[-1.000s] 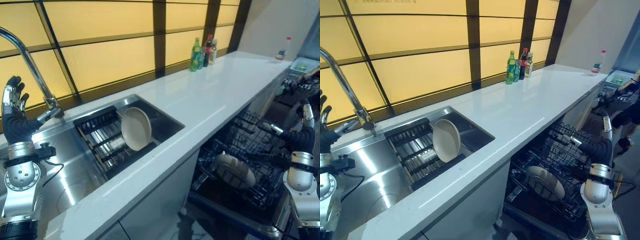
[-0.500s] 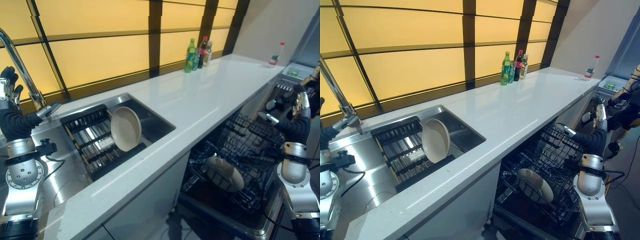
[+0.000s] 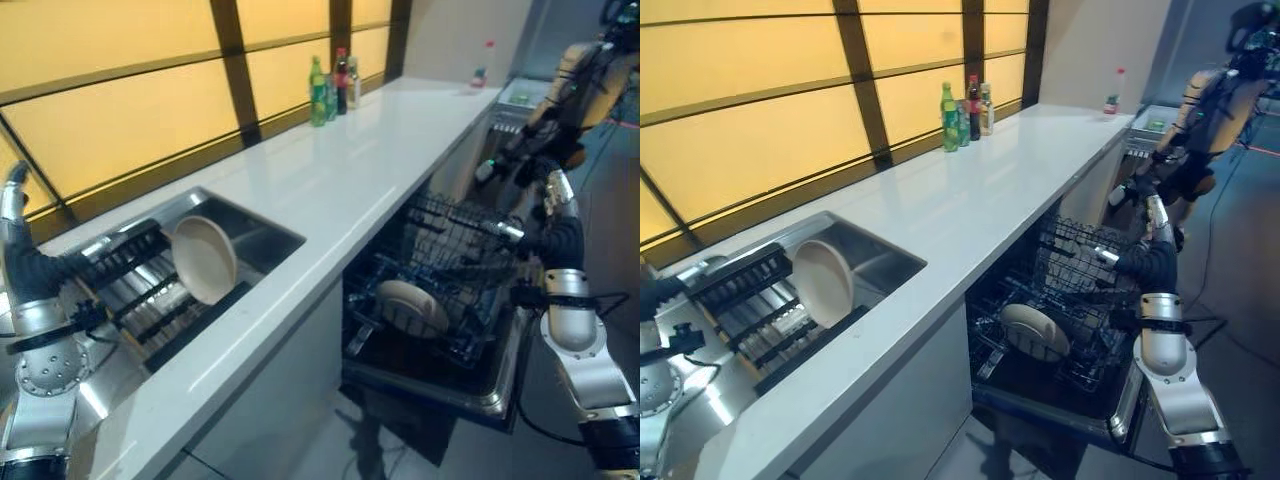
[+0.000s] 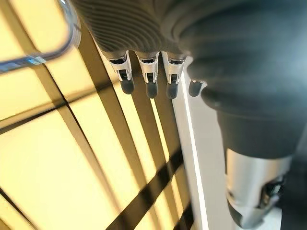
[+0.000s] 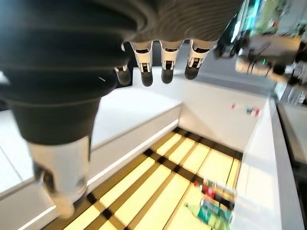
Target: Pick up plates and place into dishwasher.
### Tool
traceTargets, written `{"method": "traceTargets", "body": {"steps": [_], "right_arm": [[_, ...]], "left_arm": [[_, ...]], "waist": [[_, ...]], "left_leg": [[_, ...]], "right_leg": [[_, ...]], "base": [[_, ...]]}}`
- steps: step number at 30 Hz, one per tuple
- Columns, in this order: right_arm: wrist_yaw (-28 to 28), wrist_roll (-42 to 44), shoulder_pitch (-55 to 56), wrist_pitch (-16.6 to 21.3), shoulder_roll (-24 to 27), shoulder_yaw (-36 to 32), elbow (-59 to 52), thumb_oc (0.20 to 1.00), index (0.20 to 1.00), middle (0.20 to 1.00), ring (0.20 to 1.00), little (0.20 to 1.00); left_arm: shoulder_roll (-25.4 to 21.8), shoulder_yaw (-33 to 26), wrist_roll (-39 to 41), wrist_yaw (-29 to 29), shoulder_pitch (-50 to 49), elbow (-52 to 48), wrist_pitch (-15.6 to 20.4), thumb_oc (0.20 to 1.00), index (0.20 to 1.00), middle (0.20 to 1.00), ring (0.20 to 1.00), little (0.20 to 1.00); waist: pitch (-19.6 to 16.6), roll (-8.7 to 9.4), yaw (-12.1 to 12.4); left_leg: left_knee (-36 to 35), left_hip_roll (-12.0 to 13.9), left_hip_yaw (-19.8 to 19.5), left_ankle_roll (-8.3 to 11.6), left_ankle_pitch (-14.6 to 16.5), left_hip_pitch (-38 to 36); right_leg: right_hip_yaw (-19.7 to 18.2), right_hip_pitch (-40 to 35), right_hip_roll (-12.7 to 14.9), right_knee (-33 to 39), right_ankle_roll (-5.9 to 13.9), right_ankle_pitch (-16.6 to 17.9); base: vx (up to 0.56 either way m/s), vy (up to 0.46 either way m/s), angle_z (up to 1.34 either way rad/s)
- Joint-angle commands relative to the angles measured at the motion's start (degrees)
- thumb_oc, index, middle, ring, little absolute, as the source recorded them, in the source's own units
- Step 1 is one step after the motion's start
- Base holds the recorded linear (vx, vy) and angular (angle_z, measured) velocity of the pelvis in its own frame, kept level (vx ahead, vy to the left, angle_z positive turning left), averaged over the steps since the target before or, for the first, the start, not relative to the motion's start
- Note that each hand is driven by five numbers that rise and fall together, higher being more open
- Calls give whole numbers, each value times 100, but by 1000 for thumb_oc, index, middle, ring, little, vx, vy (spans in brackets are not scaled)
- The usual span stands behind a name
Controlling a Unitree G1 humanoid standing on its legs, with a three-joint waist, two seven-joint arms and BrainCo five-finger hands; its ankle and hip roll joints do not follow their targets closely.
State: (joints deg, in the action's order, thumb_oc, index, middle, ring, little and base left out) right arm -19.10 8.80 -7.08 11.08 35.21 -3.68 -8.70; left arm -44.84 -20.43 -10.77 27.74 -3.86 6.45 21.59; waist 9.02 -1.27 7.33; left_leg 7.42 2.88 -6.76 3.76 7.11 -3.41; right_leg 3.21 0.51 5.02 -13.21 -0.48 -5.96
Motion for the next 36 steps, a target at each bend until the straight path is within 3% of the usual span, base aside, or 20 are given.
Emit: {"method": "traceTargets", "body": {"steps": [1,6,14,18,30,36], "right_arm": [[72,196,-124,477,372,61,-350,1000,1000,1000,1000,1000],[-28,261,40,404,479,39,-323,1000,1000,1000,1000,1000],[83,394,-221,198,878,134,-100,1000,1000,1000,1000,1000],[214,479,-357,205,1093,128,14,1000,1000,1000,1000,1000],[536,364,-771,-6,1324,469,187,1000,1000,1000,1000,1000],[608,280,-816,-21,1344,550,234,1000,1000,1000,1000,1000]], "left_arm": [[-714,-84,-559,339,-136,409,35,1000,1000,1000,1000,1000],[-1471,213,-1065,742,-165,968,-144,1000,1000,1000,1000,1000],[-1994,871,-2305,1034,-4,1427,-756,1000,1000,1000,1000,1000],[-2076,1214,-2543,935,-51,1482,-972,1000,1000,1000,1000,1000],[-1935,1641,-2749,988,1,1465,-650,1000,1000,1000,1000,1000],[-1814,1670,-2644,1422,109,1577,-976,1000,1000,1000,1000,1000]], "waist": [[-305,-266,-113],[-388,-319,-197],[-209,-414,-264],[-96,-530,-305],[105,-779,-363],[160,-837,-416]], "left_leg": [[-455,22,-38,146,-989,260],[-549,-58,-19,45,-776,46],[-471,-75,90,21,-654,278],[-412,-101,137,41,-663,417],[-417,-190,298,30,-709,553],[-430,-210,367,19,-711,563]], "right_leg": [[151,-591,206,462,465,-33],[222,-418,400,329,642,7],[235,-83,634,348,745,60],[207,60,719,312,766,60],[115,388,957,122,856,65],[88,482,1033,49,891,65]], "base": [[188,166,-41],[171,125,-31],[66,146,0],[41,212,-3],[50,181,-3],[37,111,-4]]}}
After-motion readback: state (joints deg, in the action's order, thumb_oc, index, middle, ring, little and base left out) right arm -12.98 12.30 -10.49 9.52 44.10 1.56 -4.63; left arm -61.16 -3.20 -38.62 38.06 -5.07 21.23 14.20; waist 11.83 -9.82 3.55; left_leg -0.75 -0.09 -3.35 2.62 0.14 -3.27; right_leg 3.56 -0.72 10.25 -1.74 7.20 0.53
